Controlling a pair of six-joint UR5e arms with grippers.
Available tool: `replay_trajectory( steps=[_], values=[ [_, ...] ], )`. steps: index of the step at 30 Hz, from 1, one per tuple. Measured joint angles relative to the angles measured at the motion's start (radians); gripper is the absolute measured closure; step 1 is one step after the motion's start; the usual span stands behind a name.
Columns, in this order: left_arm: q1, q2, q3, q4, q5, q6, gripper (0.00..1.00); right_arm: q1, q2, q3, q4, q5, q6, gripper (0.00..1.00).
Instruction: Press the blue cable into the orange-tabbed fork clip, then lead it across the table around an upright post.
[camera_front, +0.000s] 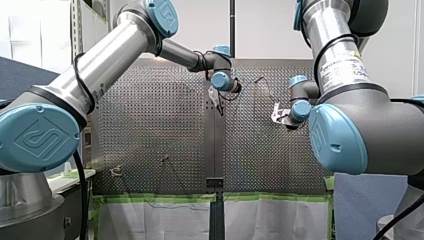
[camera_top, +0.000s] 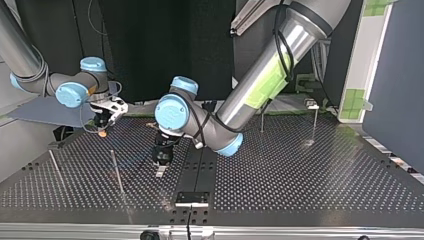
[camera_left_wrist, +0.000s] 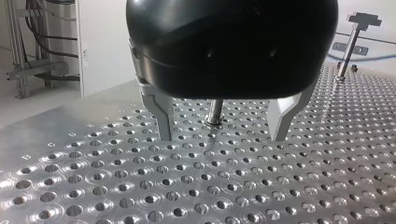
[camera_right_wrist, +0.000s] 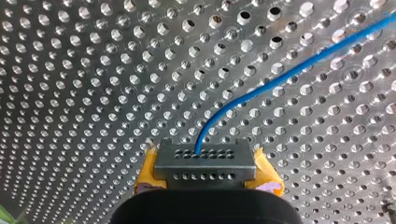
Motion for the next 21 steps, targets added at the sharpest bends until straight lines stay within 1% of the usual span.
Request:
replay_trajectory(
  steps=[7,16,21],
  values=[
    [0.000,0.000,0.000,-0.001,0.000,0.000,0.01,-0.001,0.002,0.005,-0.002,0.001,-0.006,1.00],
    [0.000,0.000,0.000,-0.003,0.000,-0.001,0.01,-0.007,0.009,0.023,-0.023,-0.001,-0.011,1.00],
    [0.000,0.000,0.000,-0.003,0.000,-0.003,0.01,-0.007,0.033,0.026,-0.025,-0.001,-0.016,1.00]
  ],
)
